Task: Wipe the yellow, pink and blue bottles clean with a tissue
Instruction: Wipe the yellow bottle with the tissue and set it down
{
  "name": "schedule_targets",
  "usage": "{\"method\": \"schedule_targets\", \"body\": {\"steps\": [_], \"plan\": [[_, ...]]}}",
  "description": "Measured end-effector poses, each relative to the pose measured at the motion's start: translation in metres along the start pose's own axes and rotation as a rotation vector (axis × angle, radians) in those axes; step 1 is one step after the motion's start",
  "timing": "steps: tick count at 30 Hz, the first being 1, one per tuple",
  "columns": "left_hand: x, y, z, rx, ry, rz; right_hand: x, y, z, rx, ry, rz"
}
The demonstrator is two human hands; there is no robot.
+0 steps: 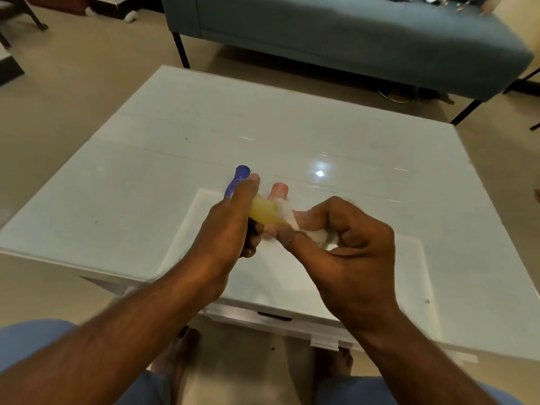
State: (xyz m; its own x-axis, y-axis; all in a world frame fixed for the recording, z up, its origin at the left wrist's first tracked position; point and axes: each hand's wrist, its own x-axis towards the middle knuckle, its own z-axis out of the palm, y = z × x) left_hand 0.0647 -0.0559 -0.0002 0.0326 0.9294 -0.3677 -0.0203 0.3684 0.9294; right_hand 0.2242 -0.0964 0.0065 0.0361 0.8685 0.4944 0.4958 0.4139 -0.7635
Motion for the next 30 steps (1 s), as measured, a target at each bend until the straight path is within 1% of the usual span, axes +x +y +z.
{"method": "schedule_targets", "body": {"steps": [3,5,7,11,13,16,18,22,23,24,26,27,28,29,30], "plan": [[0.001,0.003,-0.001,0.048,0.031,-0.011,0.005,-0.003,-0.004,0.158,0.015,0.144],[0.001,0.005,-0.002,0.102,0.062,-0.005,0.009,-0.003,-0.009,0.275,-0.009,0.272],[0.0,0.004,-0.001,0.158,0.09,0.009,0.009,-0.003,-0.011,0.306,-0.111,0.33],[-0.005,0.002,0.009,0.22,0.076,0.019,-0.001,-0.003,-0.004,0.334,-0.358,0.375],[-0.006,0.003,0.009,0.243,0.066,0.027,0.0,-0.002,-0.005,0.336,-0.389,0.356],[-0.005,0.006,0.003,0.286,0.05,0.043,0.002,0.0,-0.008,0.327,-0.269,0.269],[-0.007,0.005,0.001,0.305,0.031,0.025,0.001,0.002,-0.007,0.267,-0.181,0.231],[-0.015,0.004,0.009,0.237,-0.066,-0.062,0.008,0.003,-0.012,-0.052,-0.038,0.05],[-0.016,0.005,0.011,0.233,-0.105,-0.065,0.011,0.002,-0.014,-0.104,0.012,0.011],[-0.017,0.005,0.011,0.269,-0.152,-0.032,0.014,0.001,-0.017,-0.132,0.058,-0.019],[-0.024,0.009,0.004,0.325,-0.242,0.014,0.017,-0.001,-0.021,-0.134,0.108,0.003],[-0.028,0.014,0.005,0.306,-0.259,-0.006,0.017,0.001,-0.021,-0.123,0.118,0.045],[-0.023,0.015,0.011,0.344,-0.252,-0.048,0.017,0.002,-0.021,-0.119,0.127,0.095],[-0.019,0.016,0.018,0.417,-0.254,-0.133,0.016,0.001,-0.02,-0.107,0.127,0.158],[-0.02,0.014,0.023,0.556,-0.351,-0.291,0.017,0.002,-0.019,-0.065,0.116,0.248]]}}
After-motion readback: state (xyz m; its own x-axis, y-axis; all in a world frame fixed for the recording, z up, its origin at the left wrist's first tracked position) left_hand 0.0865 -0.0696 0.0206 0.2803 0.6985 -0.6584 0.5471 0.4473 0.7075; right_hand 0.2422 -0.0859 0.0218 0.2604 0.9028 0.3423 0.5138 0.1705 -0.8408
